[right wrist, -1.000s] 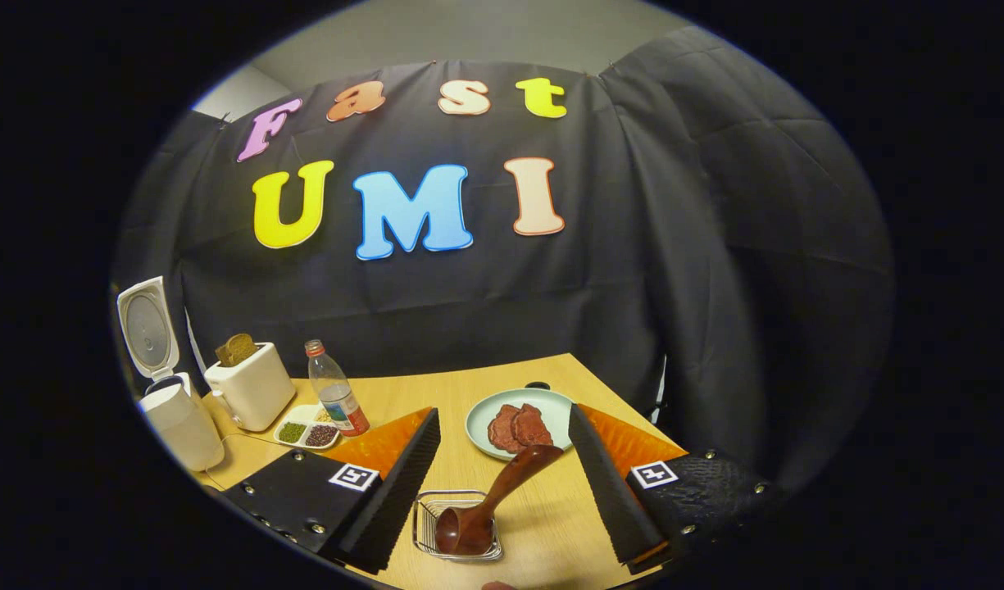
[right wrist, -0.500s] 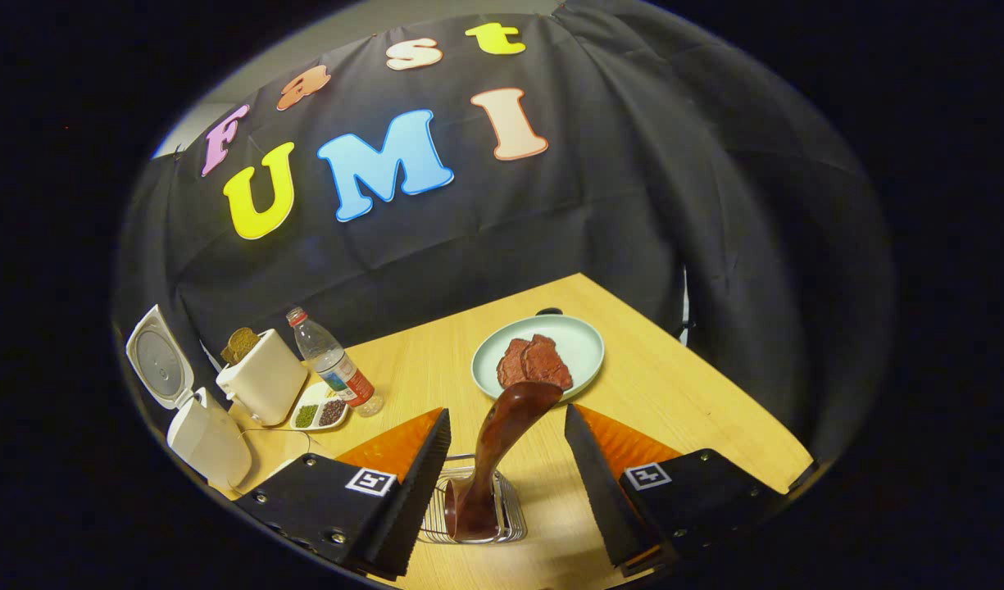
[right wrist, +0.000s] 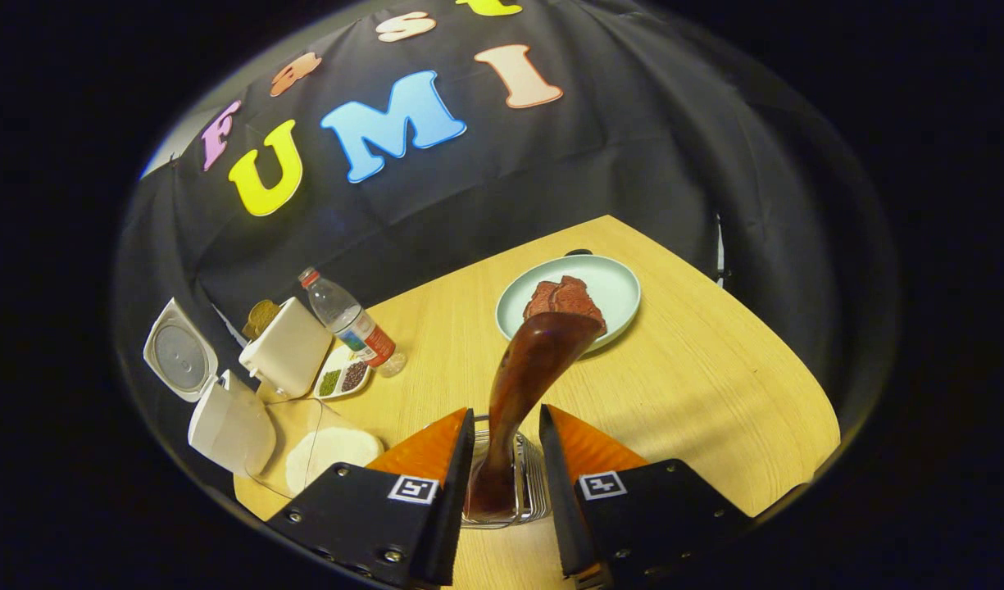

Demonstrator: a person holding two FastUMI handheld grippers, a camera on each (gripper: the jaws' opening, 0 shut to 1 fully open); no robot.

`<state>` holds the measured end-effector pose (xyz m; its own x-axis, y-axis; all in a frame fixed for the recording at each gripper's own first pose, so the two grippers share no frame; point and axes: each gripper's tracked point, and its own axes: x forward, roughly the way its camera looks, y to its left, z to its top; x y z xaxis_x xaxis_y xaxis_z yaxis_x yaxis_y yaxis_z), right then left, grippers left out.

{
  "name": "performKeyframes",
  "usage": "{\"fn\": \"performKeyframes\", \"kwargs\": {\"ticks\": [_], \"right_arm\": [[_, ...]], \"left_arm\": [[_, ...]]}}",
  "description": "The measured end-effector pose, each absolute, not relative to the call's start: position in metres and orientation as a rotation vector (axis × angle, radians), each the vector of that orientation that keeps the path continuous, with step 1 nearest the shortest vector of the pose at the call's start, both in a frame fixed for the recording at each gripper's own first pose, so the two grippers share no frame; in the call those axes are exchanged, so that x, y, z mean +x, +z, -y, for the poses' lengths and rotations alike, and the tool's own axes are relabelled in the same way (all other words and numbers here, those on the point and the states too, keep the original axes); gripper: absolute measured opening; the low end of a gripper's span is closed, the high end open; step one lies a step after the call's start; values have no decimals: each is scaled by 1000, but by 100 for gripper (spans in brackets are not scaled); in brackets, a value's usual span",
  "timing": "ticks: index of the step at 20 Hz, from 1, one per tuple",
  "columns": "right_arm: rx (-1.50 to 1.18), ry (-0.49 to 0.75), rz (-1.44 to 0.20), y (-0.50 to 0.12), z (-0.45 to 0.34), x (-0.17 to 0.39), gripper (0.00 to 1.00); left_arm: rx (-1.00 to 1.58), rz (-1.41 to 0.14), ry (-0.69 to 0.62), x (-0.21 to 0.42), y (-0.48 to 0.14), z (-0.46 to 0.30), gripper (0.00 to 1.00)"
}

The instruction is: Close the left gripper, press the button to open the rice cooker; take a wooden spoon from the chopstick holder with the right hand, scoop a spoonful of rice and pour it into the rice cooker, then put the wooden spoon back into the chopstick holder.

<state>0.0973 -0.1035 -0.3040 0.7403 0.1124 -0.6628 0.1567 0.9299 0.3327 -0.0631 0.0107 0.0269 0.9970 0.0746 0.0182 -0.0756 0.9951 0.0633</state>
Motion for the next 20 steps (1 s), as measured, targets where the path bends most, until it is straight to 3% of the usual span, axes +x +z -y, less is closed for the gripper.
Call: {"fn": "performKeyframes", "kwargs": {"ticks": [2, 3, 5, 17, 18, 20], "right_arm": [[426, -17, -738, -297, 93, 93, 16], [415, -2, -735, -293, 87, 86, 12], [363, 9, -710, -285, 87, 80, 12], [272, -68, -514, -178, 84, 75, 12], [278, -67, -504, -172, 80, 75, 12], [287, -61, -488, -163, 66, 77, 12]], "left_arm": [[76, 21, 68, -63, 29, -11, 93], [82, 25, 65, -63, 31, -13, 89], [81, 41, 61, -64, 35, -18, 93], [-18, 47, -10, -38, 23, -56, 93], [-23, 44, -14, -36, 21, -61, 89], [-32, 43, -16, -33, 19, -72, 93]]}}
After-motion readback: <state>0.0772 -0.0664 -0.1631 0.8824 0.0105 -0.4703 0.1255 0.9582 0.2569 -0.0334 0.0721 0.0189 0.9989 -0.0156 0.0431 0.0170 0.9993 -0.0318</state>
